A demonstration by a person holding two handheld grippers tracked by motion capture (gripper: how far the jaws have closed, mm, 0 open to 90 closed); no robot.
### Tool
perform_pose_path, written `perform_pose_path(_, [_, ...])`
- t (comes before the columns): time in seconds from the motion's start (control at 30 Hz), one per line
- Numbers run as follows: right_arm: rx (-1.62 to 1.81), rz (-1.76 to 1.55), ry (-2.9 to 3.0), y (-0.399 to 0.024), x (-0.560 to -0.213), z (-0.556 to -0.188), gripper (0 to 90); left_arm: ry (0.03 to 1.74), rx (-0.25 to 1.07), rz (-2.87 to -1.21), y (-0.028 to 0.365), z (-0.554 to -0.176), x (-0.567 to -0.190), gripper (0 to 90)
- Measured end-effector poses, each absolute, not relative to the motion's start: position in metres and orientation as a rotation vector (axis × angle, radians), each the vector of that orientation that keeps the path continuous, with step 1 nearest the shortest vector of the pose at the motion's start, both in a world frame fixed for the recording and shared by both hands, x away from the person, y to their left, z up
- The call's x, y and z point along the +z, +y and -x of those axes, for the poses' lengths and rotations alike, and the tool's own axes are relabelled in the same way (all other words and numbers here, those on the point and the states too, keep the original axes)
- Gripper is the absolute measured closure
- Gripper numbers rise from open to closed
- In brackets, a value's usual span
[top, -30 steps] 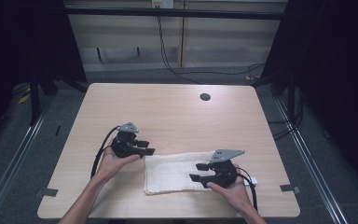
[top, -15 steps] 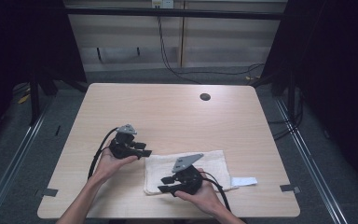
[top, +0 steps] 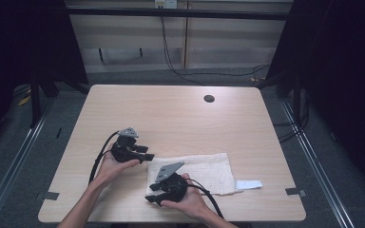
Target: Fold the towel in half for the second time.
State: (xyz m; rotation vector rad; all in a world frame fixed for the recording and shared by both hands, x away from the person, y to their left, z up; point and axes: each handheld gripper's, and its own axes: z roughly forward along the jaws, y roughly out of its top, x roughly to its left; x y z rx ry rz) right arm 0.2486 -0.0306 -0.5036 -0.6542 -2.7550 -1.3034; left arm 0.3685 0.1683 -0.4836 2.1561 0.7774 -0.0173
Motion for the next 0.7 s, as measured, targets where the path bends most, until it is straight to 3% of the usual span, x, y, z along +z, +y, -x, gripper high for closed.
perform_pose_path(0.13, [-1.332, 0.586, -2.865, -0.029, -0.505, -0.239, 57.4, 0.795, -0.01, -2.166, 0.168, -0.369, -0.487, 46.7])
perform_pose_path(0.27, [-1.329, 0.583, -2.897, -0.029, -0.505, -0.241, 70.2, 0.784, -0.01, -2.189, 0.166, -0.367, -0.487, 46.1])
perform_pose_path(0.43, [-1.351, 0.624, -2.865, -0.031, -0.506, -0.242, 71.2, 0.809, 0.012, -2.204, 0.166, -0.368, -0.492, 42.2])
perform_pose_path(0.7, [-1.34, 0.664, -2.844, -0.032, -0.506, -0.247, 80.8, 0.795, -0.011, -2.218, 0.166, -0.367, -0.496, 44.3])
